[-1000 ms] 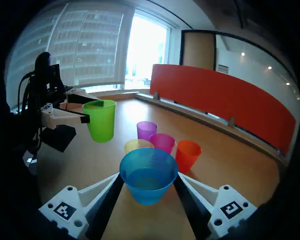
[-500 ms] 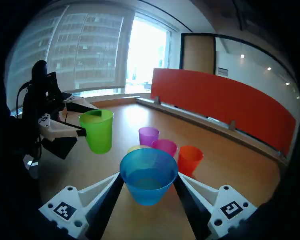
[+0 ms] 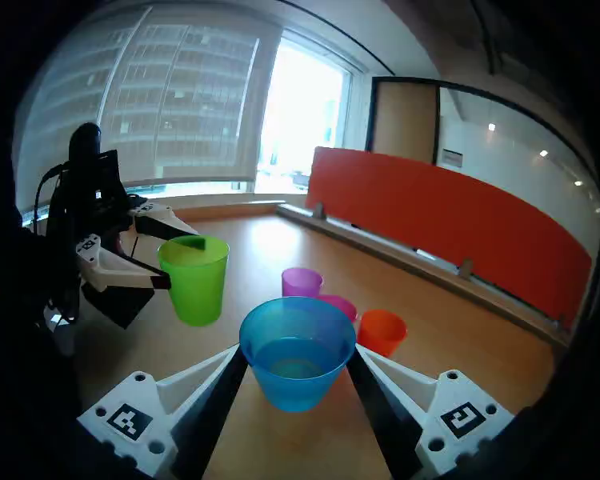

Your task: Pour water

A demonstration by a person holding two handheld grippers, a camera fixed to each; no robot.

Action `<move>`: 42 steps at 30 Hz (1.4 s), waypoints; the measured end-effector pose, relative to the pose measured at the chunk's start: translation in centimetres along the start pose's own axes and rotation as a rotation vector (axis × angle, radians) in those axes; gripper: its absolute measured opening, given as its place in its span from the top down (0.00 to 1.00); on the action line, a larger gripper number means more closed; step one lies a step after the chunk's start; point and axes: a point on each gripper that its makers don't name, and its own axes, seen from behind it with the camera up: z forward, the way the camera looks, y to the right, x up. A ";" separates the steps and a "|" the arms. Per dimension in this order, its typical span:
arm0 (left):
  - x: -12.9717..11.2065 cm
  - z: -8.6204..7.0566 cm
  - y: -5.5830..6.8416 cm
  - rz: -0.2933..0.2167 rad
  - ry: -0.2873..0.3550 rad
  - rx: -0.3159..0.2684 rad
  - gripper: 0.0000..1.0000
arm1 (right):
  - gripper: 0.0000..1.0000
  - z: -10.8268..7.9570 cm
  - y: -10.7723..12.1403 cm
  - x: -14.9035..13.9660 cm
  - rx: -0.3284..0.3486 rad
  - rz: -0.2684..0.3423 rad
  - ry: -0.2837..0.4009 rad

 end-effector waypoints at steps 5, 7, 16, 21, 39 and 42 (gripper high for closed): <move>-0.2 -0.1 0.3 0.012 -0.006 -0.007 0.13 | 0.11 0.1 -0.1 0.4 0.005 -0.004 0.005; -0.2 -0.1 0.4 0.016 -0.007 -0.010 0.13 | 0.11 0.1 -0.1 0.5 0.005 -0.005 0.007; -1.0 0.0 0.9 0.025 -0.031 -0.029 0.14 | 0.11 0.1 -0.1 0.7 0.006 -0.009 0.008; -1.0 0.1 0.8 0.026 -0.033 -0.026 0.14 | 0.11 0.1 -0.1 0.8 0.007 -0.011 0.007; 0.5 0.3 0.7 -0.023 0.024 -0.025 0.14 | 0.11 0.7 -0.9 3.1 0.025 -0.067 0.047; 1.0 0.3 0.6 -0.040 0.043 -0.026 0.14 | 0.11 0.7 -0.9 3.7 0.026 -0.079 0.054</move>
